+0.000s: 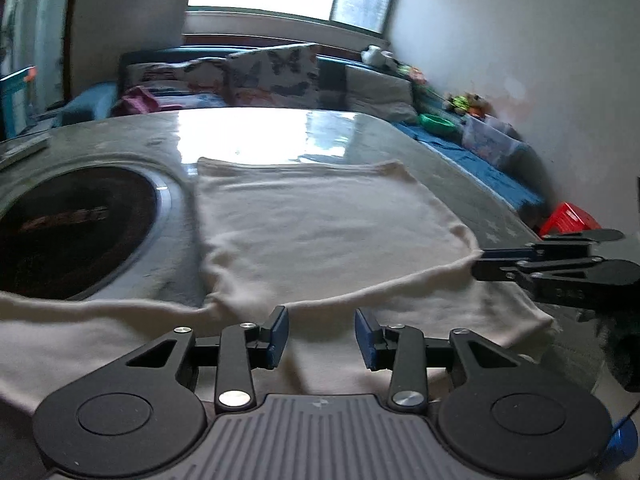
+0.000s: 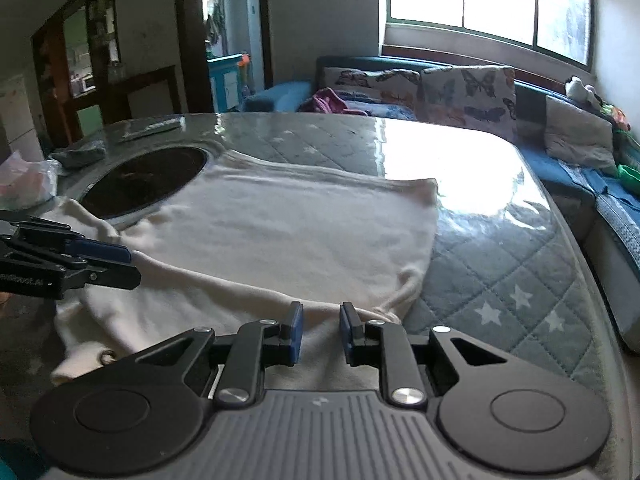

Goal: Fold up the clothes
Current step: 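Grasp the other sleeve with the left gripper and fold it over the body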

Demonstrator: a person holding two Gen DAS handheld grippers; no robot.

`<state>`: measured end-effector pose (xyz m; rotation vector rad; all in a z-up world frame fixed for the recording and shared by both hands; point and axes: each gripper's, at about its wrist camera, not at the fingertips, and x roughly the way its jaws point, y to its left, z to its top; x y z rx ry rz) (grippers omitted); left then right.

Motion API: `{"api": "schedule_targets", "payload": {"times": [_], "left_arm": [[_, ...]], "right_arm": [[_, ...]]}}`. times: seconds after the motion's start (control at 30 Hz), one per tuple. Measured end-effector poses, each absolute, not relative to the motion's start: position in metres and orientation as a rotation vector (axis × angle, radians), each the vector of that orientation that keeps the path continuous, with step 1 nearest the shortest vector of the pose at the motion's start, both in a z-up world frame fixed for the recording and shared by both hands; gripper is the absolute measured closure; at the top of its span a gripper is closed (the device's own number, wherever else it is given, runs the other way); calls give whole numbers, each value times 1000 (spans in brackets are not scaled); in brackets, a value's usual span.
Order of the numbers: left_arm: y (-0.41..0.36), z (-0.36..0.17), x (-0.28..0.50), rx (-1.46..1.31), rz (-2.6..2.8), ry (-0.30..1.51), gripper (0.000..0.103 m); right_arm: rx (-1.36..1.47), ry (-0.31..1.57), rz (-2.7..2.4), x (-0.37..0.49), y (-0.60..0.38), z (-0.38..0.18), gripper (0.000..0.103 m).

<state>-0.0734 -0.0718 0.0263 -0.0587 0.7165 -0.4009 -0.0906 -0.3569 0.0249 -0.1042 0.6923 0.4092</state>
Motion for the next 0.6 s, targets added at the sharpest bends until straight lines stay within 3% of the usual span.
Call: {"api": "schedule_targets", "payload": {"times": [0.2,0.6], "left_arm": [[-27,34,-85,-116,-219,704,57],[68,29,-88,-240,275,675,47]], "right_arm": [[-109,676,480,-98,-337,29,59],[-116,686,535,-104,-317,23,46]]}}
